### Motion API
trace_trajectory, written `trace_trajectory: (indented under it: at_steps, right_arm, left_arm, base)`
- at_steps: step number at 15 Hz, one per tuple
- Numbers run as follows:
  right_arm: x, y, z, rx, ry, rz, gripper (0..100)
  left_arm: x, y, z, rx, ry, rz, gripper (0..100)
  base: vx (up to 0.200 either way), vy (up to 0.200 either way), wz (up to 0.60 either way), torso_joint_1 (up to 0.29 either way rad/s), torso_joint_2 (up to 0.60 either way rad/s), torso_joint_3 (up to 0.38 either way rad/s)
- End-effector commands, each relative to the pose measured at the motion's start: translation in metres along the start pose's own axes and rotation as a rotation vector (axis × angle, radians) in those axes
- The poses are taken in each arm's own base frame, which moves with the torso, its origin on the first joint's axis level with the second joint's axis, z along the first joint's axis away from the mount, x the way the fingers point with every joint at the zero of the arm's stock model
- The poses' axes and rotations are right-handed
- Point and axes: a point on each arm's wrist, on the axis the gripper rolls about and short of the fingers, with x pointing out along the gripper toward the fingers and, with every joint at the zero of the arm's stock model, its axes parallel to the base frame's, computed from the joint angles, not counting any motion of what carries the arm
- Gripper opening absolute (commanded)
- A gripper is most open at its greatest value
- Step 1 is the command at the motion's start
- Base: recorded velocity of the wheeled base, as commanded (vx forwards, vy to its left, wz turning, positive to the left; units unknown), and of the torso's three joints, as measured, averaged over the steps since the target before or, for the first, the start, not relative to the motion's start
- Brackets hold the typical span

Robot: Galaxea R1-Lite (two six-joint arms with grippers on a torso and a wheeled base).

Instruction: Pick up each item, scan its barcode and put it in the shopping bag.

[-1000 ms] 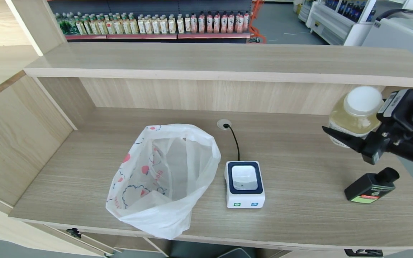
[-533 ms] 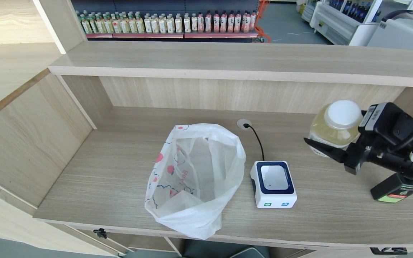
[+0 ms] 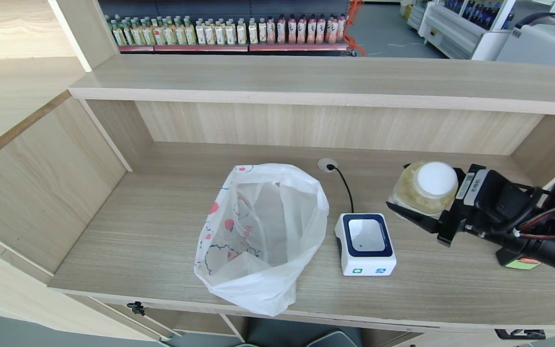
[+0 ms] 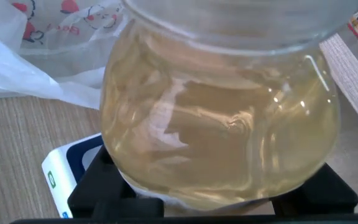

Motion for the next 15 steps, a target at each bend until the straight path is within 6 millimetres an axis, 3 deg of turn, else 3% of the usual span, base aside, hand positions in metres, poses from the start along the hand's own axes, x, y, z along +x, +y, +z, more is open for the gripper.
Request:
trace_trajectory:
  at_steps: [1,9,15]
  right_arm:
    - [0.011,0.010,-0.009,0.013,0.006,0.035,0]
    - [0.028,0.037,-0.028,-0.076,-0.074,0.071,0]
    - [0.033,0.042,-0.038,-0.137,-0.093,0.080,0]
  left_arm:
    - [0.000,0.000,0.000,-0.001,-0.001,0.000,100]
    - [0.000,0.000,0.000,-0.001,-0.001,0.001,100]
    - [0.000,0.000,0.000,-0.001,-0.001,0.000,100]
  base:
    - [0.000,0.000,0.00,0.000,0.00,0.000]
    - [0.000,0.000,0.00,0.000,0.00,0.000]
    - [0.000,0.000,0.00,0.000,0.00,0.000]
